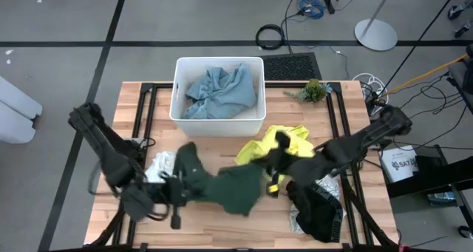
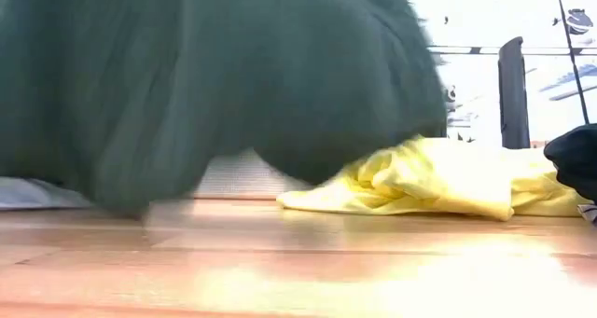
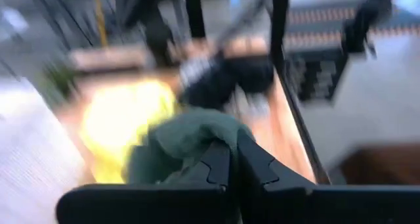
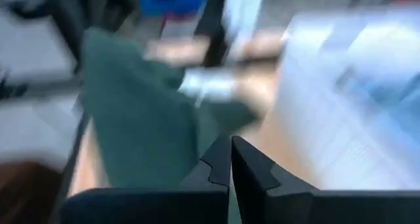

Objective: Fold laundry
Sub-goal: Fold the green shirt

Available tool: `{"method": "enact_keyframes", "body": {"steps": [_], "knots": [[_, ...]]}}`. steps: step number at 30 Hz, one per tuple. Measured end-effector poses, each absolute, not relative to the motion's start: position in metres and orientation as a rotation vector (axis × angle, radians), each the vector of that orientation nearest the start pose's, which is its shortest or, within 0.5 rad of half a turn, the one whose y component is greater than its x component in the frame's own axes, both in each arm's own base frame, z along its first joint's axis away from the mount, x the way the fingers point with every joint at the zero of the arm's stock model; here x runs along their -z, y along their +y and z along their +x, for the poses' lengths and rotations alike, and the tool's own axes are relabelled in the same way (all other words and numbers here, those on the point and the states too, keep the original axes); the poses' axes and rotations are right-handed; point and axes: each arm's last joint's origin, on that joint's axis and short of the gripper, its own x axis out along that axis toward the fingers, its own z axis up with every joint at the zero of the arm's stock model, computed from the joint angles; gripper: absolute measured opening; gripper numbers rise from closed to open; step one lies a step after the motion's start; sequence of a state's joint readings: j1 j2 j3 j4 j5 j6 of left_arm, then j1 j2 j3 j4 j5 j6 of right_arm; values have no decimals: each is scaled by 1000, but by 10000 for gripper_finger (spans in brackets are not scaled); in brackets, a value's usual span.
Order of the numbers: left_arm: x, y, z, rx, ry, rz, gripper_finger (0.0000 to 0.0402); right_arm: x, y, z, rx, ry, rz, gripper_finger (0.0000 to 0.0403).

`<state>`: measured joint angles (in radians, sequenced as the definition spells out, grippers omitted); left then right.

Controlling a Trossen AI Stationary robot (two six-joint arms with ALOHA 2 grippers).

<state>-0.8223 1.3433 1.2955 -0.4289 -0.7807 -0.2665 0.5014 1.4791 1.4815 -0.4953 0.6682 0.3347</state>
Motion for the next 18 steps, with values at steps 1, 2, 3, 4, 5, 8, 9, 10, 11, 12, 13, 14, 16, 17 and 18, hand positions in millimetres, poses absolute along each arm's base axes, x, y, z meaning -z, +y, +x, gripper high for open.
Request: {"method": "enact_keyframes", "body": {"steps": [1, 2, 3, 4, 5, 8, 9, 10, 11, 12, 13, 14, 16, 17, 18], "knots": [[-387, -193, 208, -20, 285, 104, 9, -395, 135, 287, 260, 308, 20, 0], [-403, -189, 206, -34, 250, 142, 9, -406, 132, 284, 291, 242, -16, 0], [-418, -184, 203, -49, 219, 175, 9, -417, 128, 281, 321, 177, -41, 0], [-432, -179, 200, -66, 195, 188, 9, -426, 124, 278, 327, 132, -56, 0], [-444, -173, 197, -81, 175, 179, 9, -434, 120, 275, 315, 101, -54, 0], [-466, -158, 187, -5, 170, 76, 9, -442, 107, 264, 191, 109, 21, 0], [-468, -154, 184, 41, 188, 32, 9, -439, 105, 262, 160, 144, 54, 0], [-466, -152, 182, 82, 219, 1, 9, -436, 104, 260, 138, 189, 81, 0], [-464, -150, 180, 107, 255, -21, 9, -430, 105, 259, 129, 240, 101, 0], [-460, -149, 177, 121, 302, -25, 9, -424, 106, 257, 125, 294, 116, 0], [-453, -148, 176, 113, 357, -20, 9, -418, 107, 256, 131, 352, 128, 0], [-445, -147, 174, 94, 419, -16, 9, -411, 109, 256, 142, 405, 143, 0], [-428, -144, 171, 36, 537, -31, 9, -396, 114, 256, 174, 511, 168, 0], [-420, -142, 170, 3, 586, -42, 9, -388, 117, 257, 192, 566, 176, 0], [-410, -140, 170, -30, 637, -48, 9, -380, 120, 259, 206, 616, 184, 0]]}}
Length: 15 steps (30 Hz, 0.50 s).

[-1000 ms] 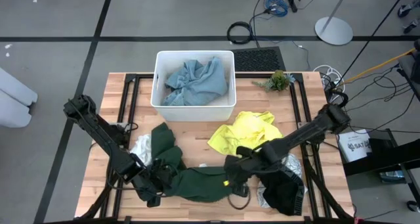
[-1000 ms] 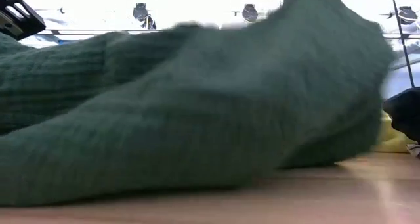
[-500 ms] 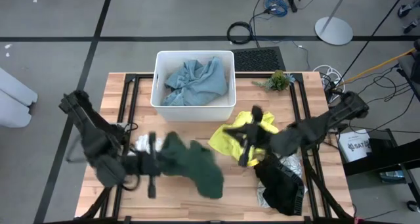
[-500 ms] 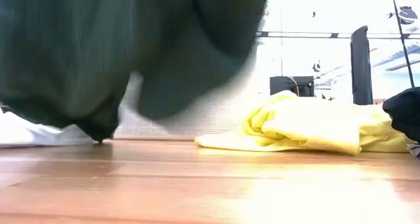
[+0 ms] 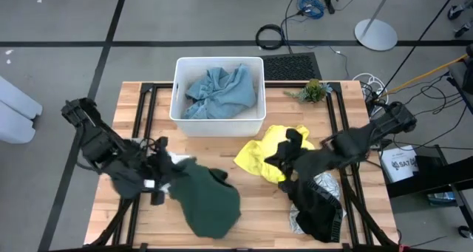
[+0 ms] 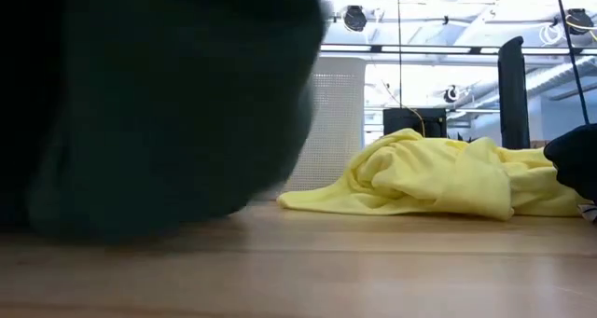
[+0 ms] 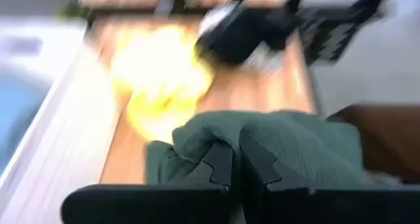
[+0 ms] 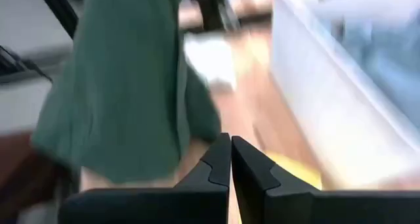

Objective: Fold laundry
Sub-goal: Fold the green shirt

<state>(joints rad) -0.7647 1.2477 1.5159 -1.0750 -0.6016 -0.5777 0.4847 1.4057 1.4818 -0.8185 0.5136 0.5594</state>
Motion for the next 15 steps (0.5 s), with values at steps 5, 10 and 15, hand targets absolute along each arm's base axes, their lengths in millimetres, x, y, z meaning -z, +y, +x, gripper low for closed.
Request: {"method": "enact_keyframes", "body": {"steps": [5, 10, 15], "knots": [[-363, -147, 170, 27, 968, -163, 9, -337, 145, 277, 185, 844, 261, 0], [-315, -160, 170, 103, 1243, -240, 9, -287, 181, 318, 121, 893, 306, 0], [-292, -164, 171, 82, 1335, -227, 10, -240, 192, 362, 69, 837, 230, 32]]}}
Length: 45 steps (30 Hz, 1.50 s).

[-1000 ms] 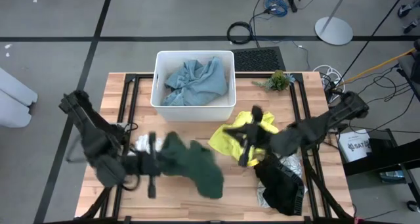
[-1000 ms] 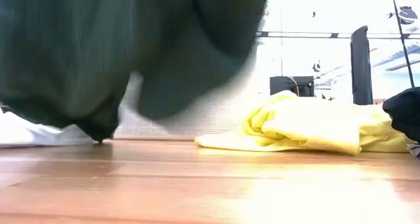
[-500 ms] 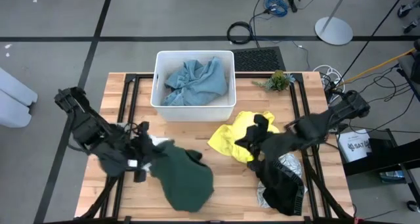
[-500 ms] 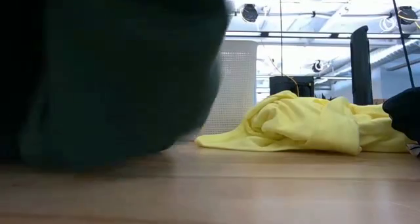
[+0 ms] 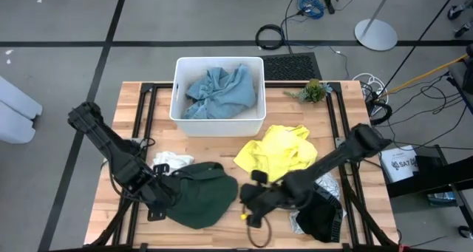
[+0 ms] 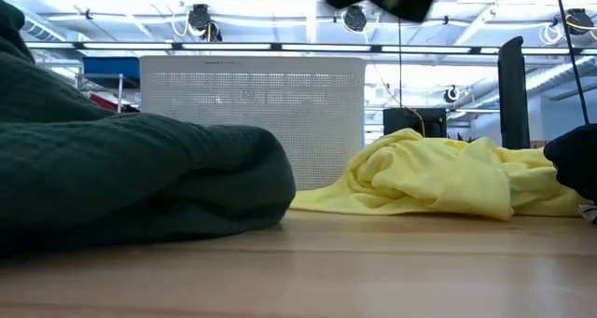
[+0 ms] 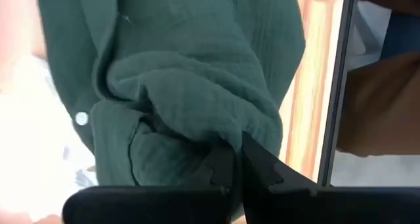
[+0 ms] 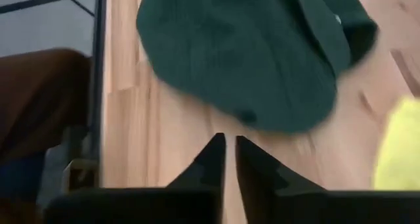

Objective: Fold laundry
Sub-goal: Fold the green shirt

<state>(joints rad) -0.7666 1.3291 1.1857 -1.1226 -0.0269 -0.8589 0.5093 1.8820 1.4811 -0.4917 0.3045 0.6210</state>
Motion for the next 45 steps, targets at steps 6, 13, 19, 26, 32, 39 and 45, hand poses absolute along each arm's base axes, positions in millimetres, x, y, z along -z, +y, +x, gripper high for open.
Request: {"method": "enact_keyframes", "body": {"steps": [6, 13, 19, 26, 32, 39, 45], "knots": [[-291, -167, 174, 100, 1317, -244, 18, -200, 159, 394, 131, 908, 232, 135], [-292, -169, 176, 119, 1290, -250, 20, -189, 121, 414, 176, 913, 279, 258], [-292, -169, 177, 123, 1278, -235, 21, -159, 117, 421, 194, 975, 253, 280], [-293, -170, 179, 128, 1246, -228, 22, -125, 120, 432, 167, 992, 289, 174], [-294, -171, 180, 137, 1232, -236, 22, -143, 119, 424, 155, 1022, 285, 14], [-302, -179, 188, 256, 1123, -249, 22, -224, 127, 394, 123, 904, 228, 1], [-343, -189, 194, 516, 835, -197, 22, -311, 141, 347, 99, 662, 114, 1]]}}
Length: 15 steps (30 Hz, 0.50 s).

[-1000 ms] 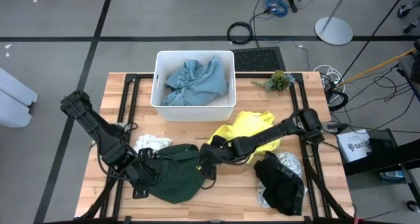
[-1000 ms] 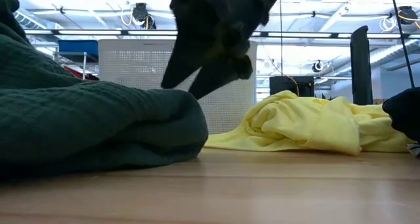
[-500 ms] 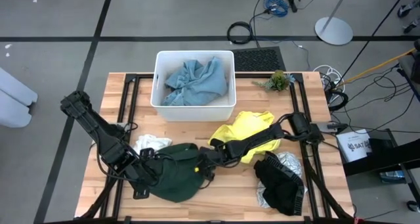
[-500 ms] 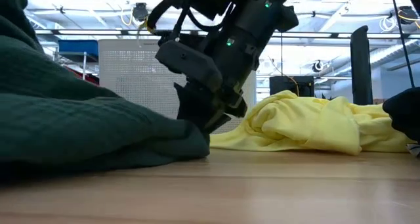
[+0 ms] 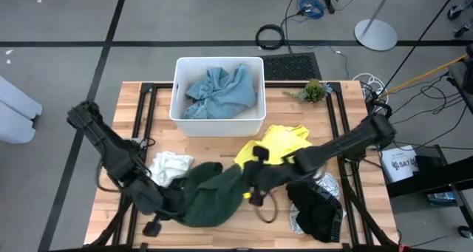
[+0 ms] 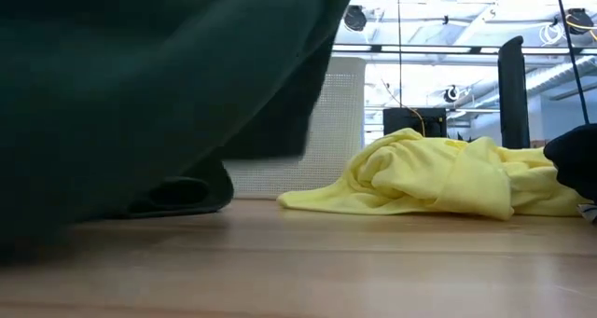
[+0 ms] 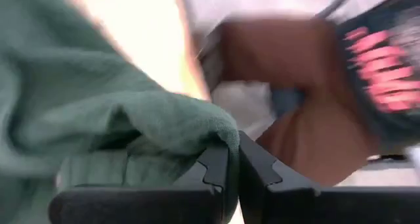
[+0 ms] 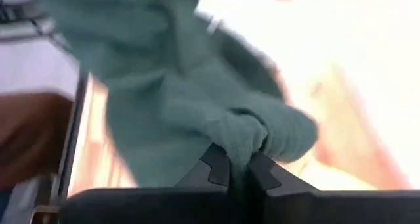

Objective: Fold laundry
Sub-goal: Fold the green shirt

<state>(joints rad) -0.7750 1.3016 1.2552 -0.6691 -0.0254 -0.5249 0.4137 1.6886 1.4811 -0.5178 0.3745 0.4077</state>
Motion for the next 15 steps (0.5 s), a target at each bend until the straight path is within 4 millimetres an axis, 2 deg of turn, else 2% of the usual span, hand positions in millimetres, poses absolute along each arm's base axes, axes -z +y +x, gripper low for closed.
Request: {"method": "enact_keyframes", "body": {"steps": [2, 5, 9, 12, 15], "knots": [[-365, -186, 191, 576, 717, -176, 22, -336, 141, 332, 120, 558, 59, 0], [-395, -174, 184, 546, 579, -126, 22, -377, 142, 309, 139, 360, -8, 0], [-433, -148, 167, 383, 375, -58, 22, -422, 140, 287, 153, 115, -80, 0], [-452, -125, 151, 216, 260, -42, 22, -450, 132, 273, 201, -45, -99, 0], [-462, -104, 137, 107, 194, -87, 22, -464, 124, 264, 244, -112, -103, 0]]}}
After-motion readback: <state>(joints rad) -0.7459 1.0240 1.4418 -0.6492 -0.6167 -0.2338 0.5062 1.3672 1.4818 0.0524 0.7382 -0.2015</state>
